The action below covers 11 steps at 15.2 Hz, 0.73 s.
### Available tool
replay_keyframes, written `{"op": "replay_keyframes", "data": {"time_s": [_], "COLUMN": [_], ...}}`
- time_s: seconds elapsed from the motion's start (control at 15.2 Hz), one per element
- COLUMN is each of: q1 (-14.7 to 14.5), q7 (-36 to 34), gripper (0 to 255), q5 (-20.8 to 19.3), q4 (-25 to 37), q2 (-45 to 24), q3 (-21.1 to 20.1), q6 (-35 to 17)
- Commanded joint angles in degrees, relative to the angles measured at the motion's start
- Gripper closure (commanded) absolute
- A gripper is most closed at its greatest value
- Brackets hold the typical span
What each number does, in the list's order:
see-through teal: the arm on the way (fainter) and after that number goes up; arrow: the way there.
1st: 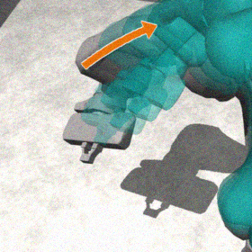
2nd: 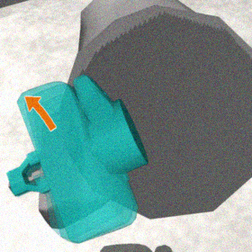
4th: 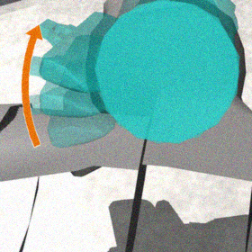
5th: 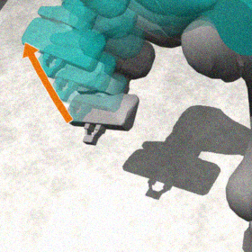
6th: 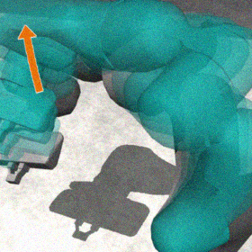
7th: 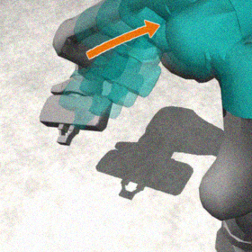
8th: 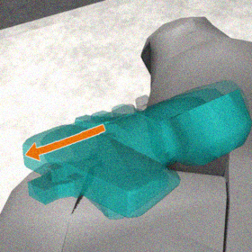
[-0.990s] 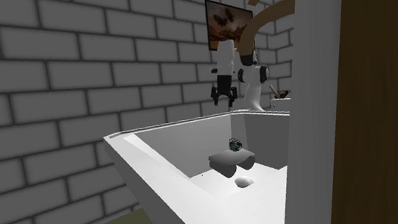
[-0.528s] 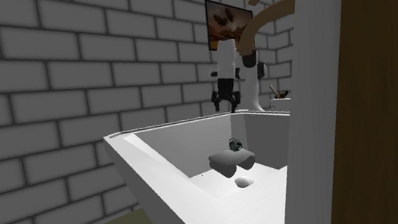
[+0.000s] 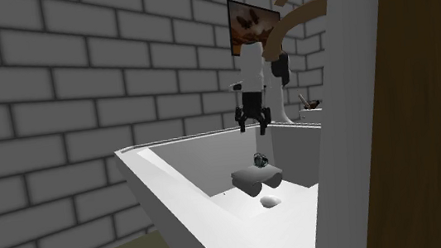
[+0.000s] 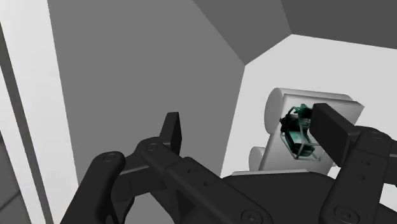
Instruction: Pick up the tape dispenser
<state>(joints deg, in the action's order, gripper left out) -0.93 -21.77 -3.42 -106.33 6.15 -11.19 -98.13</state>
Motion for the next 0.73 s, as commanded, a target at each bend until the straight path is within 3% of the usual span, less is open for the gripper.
{"op": "replay_keyframes", "data": {"time_s": [0.0,0.46,0.66], "q1": [-0.4,-3.0,-2.9], "q7": [-1.5,-6.0,-6.1], "gripper": [0,0,0], "q5": [-0.5,-2.7,-2.7], "q4": [4.3,22.1,19.6], "q2": [-4.7,-21.2,-21.1], "q3": [-0.7,-2.2,-2.1], "q6": [0.2,3.4,1.0]}}
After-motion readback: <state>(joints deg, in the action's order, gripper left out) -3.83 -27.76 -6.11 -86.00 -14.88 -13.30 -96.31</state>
